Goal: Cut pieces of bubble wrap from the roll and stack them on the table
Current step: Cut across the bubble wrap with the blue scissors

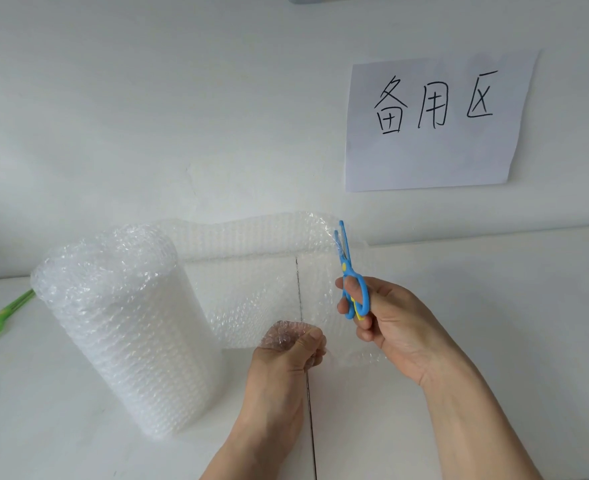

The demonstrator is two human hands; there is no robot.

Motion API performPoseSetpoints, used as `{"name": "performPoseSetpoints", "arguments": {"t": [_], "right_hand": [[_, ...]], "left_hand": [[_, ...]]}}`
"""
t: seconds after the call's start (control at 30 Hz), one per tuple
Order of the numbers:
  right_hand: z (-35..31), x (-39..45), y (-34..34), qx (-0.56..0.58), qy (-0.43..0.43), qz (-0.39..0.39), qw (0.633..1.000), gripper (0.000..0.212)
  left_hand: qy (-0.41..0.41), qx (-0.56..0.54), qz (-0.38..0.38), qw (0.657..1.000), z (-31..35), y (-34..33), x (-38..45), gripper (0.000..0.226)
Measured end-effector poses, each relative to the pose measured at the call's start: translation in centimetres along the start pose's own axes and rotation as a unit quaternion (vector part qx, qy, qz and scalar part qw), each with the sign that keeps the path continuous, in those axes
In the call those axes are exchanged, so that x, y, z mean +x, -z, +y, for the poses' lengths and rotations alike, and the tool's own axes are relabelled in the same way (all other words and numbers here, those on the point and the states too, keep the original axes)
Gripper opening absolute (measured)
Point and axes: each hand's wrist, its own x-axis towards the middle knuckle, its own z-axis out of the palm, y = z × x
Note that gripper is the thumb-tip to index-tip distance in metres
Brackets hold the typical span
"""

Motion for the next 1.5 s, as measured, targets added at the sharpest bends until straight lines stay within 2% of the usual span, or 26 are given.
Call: {"name": "performPoseSetpoints", "arguments": {"t": [0.1, 0.27, 0.43, 0.63, 0.83, 0.97, 1.3, 1.5], "right_hand": [[-0.1, 0.2, 0.1, 0.042, -0.005, -0.018, 0.999, 0.066], [-0.2, 0.2, 0.3, 0.085, -0.025, -0.057, 0.994, 0.055], [-0.5, 0.1, 0.0, 0.103, -0.017, -0.063, 0.993, 0.053], [-0.4, 0.2, -0.2, 0.088, -0.011, -0.052, 0.995, 0.066], [-0.4, 0.2, -0.3, 0.077, -0.014, -0.053, 0.996, 0.059], [-0.5, 0.3, -0.2, 0.103, -0.013, -0.045, 0.994, 0.05], [-0.6, 0.4, -0.1, 0.114, 0.015, -0.008, 0.993, 0.045], [-1.1, 0.2, 0.3, 0.116, 0.025, -0.018, 0.993, 0.047]], "left_hand": [[0.003, -0.001, 0.003, 1.0, 0.0, 0.0, 0.0, 0.012], [0.003, -0.015, 0.011, 1.0, -0.2, 0.0, 0.2, 0.017], [-0.003, -0.02, 0.006, 1.0, -0.1, -0.2, 0.2, 0.007], [-0.008, -0.007, -0.019, 1.0, 0.3, -0.3, 0.0, 0.032], [0.009, 0.016, -0.019, 1.0, -0.1, 0.0, 0.1, 0.012], [0.005, 0.032, -0.024, 0.999, -0.3, 0.1, 0.2, 0.012], [0.0, 0.055, -0.028, 0.998, -0.8, 0.2, 0.4, 0.014], [0.001, 0.054, -0.028, 0.998, -0.8, 0.2, 0.4, 0.011]]}}
